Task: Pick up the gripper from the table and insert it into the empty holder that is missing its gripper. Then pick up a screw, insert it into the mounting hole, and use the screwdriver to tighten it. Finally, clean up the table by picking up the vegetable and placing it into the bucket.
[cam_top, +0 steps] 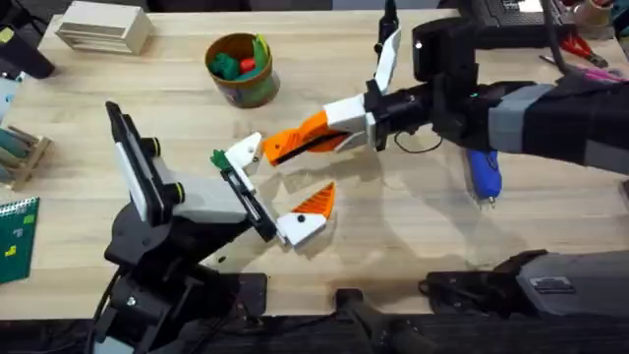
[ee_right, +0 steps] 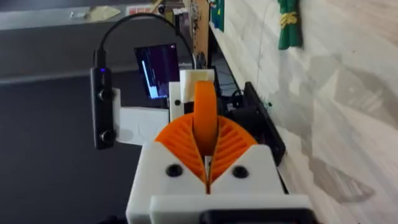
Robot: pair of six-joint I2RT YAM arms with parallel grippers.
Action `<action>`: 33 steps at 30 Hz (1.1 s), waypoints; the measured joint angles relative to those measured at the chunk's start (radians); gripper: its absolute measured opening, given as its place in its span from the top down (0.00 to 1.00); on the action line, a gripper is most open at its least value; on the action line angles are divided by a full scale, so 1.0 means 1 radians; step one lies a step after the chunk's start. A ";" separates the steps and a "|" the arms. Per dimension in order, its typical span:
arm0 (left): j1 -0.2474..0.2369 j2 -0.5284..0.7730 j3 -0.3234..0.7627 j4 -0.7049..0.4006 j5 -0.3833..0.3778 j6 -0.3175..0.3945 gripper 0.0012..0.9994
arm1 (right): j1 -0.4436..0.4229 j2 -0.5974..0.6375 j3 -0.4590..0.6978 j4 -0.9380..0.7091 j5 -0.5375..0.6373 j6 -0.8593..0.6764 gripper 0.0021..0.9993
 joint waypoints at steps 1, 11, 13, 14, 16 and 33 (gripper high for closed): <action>0.000 0.000 0.000 0.000 -0.003 0.000 0.01 | 0.019 0.000 0.000 0.016 0.000 0.015 0.98; 0.000 0.000 0.000 0.000 -0.007 -0.004 0.01 | 0.026 0.000 0.000 0.021 0.008 0.047 0.98; 0.000 0.000 0.000 0.000 -0.010 -0.004 0.01 | 0.028 0.000 0.000 0.029 0.011 0.053 0.98; 0.000 0.000 0.000 0.000 -0.011 -0.004 0.01 | 0.029 0.000 0.000 0.036 0.012 0.055 0.98; 0.000 0.000 0.000 0.000 -0.011 -0.003 0.01 | 0.035 0.000 0.000 0.058 0.017 0.063 0.98; 0.003 0.000 0.000 -0.001 -0.049 -0.034 0.01 | 0.095 0.142 0.088 0.114 0.011 0.100 0.98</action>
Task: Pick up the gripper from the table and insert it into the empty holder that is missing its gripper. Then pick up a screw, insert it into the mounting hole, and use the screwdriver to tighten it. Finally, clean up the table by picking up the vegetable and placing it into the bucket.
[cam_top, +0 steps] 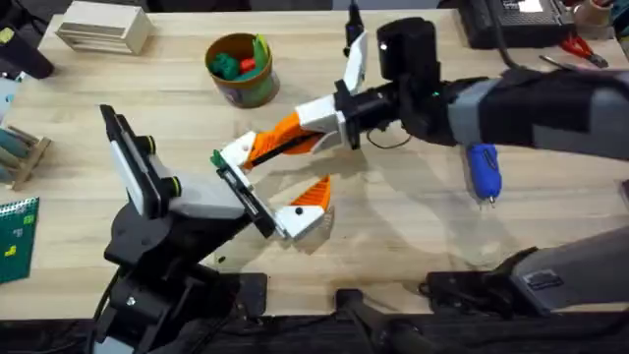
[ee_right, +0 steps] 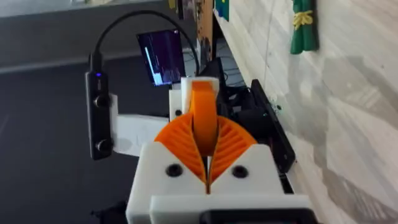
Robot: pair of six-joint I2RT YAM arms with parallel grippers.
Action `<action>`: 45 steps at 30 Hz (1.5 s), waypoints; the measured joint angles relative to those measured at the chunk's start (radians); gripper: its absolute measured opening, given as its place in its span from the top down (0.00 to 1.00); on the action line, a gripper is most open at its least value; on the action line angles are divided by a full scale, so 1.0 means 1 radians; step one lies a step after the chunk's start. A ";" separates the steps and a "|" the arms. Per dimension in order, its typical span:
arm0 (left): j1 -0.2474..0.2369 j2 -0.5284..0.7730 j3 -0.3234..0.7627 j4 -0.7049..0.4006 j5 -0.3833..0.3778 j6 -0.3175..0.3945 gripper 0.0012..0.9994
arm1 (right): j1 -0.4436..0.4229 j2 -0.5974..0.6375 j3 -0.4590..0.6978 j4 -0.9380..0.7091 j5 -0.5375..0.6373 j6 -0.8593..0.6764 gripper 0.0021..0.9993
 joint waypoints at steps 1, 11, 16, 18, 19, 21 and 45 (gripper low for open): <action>0.003 0.000 0.000 0.000 -0.011 -0.005 0.01 | 0.003 0.042 0.040 -0.001 -0.022 0.002 0.99; 0.004 0.000 0.000 0.000 -0.030 -0.018 0.01 | 0.009 0.074 0.070 -0.001 -0.001 0.023 0.99; 0.009 0.008 0.000 -0.002 -0.050 -0.028 0.01 | 0.024 0.074 0.072 0.001 0.045 0.037 0.99; 0.013 0.009 0.000 -0.003 -0.063 -0.033 0.01 | 0.035 0.074 0.074 0.003 0.068 0.041 0.99; 0.015 0.009 0.000 -0.003 -0.071 -0.036 0.01 | 0.042 0.074 0.076 0.005 0.085 0.044 0.99; 0.018 0.010 0.000 -0.003 -0.088 -0.041 0.01 | 0.054 0.074 0.079 0.010 0.118 0.044 0.99; -0.001 0.013 0.000 0.000 0.013 -0.036 0.01 | -0.014 0.077 0.088 -0.140 -0.028 -0.130 0.99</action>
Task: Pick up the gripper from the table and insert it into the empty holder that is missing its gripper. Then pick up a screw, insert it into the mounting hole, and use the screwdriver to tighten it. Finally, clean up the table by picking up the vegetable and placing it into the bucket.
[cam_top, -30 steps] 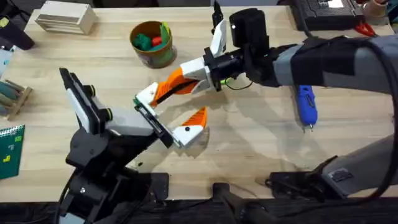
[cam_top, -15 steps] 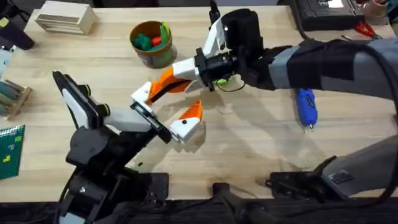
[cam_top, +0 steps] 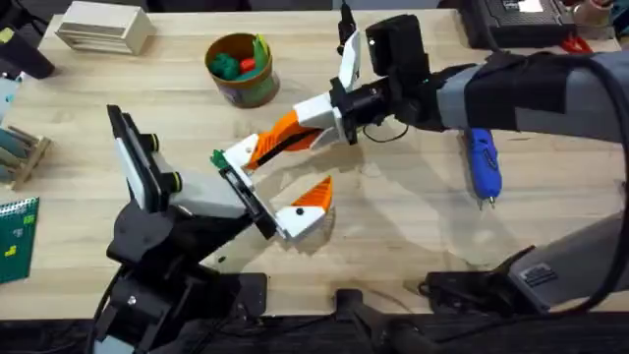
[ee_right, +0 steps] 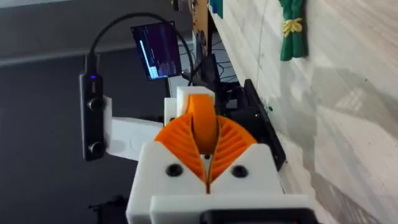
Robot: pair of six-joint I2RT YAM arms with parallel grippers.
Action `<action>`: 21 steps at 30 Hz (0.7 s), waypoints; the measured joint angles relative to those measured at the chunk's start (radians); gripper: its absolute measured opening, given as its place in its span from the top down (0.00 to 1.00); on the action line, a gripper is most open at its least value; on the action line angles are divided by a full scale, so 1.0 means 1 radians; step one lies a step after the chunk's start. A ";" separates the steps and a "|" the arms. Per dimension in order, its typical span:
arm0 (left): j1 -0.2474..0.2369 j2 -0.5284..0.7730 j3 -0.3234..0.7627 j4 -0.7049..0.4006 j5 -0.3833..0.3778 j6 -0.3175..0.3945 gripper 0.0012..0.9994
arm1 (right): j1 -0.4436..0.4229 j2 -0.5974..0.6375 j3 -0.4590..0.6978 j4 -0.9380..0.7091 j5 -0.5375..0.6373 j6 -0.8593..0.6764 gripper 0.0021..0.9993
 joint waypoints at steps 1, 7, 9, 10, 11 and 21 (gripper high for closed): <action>0.000 0.000 0.000 0.000 0.002 0.000 0.01 | 0.000 0.000 0.000 0.000 -0.001 -0.001 0.99; 0.000 0.000 0.000 0.000 0.011 0.000 0.01 | -0.002 0.000 0.000 -0.005 -0.011 -0.008 0.99; 0.000 0.000 0.000 0.000 0.016 0.001 0.01 | -0.004 0.000 0.000 -0.007 -0.018 -0.013 0.99; 0.000 0.000 0.000 0.001 0.021 0.002 0.01 | -0.005 0.000 0.000 -0.008 -0.024 -0.017 0.99; 0.000 0.000 0.000 0.001 0.027 0.004 0.01 | -0.005 0.000 0.000 -0.009 -0.029 -0.021 0.99; 0.008 0.000 0.000 -0.001 0.053 0.000 0.01 | 0.022 0.000 0.000 -0.013 -0.004 -0.030 0.99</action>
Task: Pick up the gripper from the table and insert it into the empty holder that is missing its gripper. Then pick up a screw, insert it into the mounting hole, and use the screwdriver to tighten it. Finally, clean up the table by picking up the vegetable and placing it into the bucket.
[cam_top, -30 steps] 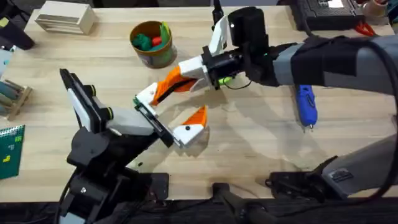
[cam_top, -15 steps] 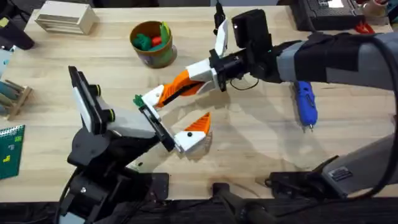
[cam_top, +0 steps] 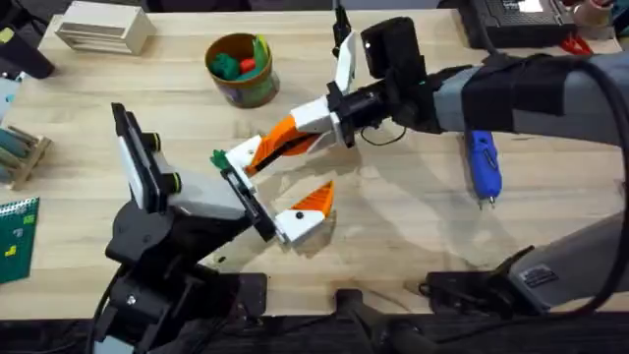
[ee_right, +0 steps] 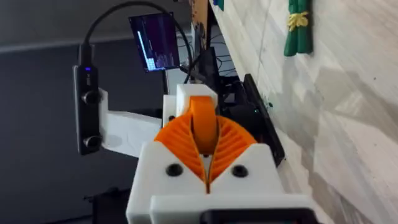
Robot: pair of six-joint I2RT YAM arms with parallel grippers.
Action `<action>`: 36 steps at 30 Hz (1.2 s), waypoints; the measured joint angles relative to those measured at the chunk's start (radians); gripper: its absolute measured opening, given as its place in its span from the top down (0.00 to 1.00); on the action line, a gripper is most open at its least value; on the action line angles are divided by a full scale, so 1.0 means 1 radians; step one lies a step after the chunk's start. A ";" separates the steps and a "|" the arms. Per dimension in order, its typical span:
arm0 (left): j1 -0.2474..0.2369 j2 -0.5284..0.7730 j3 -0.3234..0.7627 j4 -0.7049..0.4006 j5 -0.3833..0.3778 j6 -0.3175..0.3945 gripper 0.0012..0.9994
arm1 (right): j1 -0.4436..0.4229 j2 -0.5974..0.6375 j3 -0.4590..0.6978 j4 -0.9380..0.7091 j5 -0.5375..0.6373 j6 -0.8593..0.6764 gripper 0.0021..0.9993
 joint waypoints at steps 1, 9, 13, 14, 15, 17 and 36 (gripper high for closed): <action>0.004 0.000 0.000 -0.001 -0.013 -0.008 0.01 | 0.009 0.000 0.003 0.007 0.026 0.016 0.99; 0.007 0.000 0.000 -0.001 -0.025 -0.019 0.01 | 0.019 -0.009 0.003 0.015 0.075 0.046 0.99; 0.010 0.000 0.000 0.000 -0.044 -0.014 0.01 | 0.027 -0.009 0.003 0.068 0.097 0.062 0.99; 0.010 0.000 0.000 0.001 -0.051 -0.010 0.01 | 0.030 -0.009 0.003 0.082 0.104 0.068 0.99; 0.011 0.000 0.000 0.001 -0.057 -0.007 0.01 | 0.032 -0.009 0.003 0.091 0.111 0.074 0.99; 0.011 0.000 0.000 0.001 -0.066 -0.005 0.01 | 0.036 -0.009 0.003 0.097 0.120 0.082 0.99; 0.010 0.000 0.000 0.002 -0.050 0.007 0.01 | 0.040 -0.008 0.003 0.094 0.162 0.083 0.78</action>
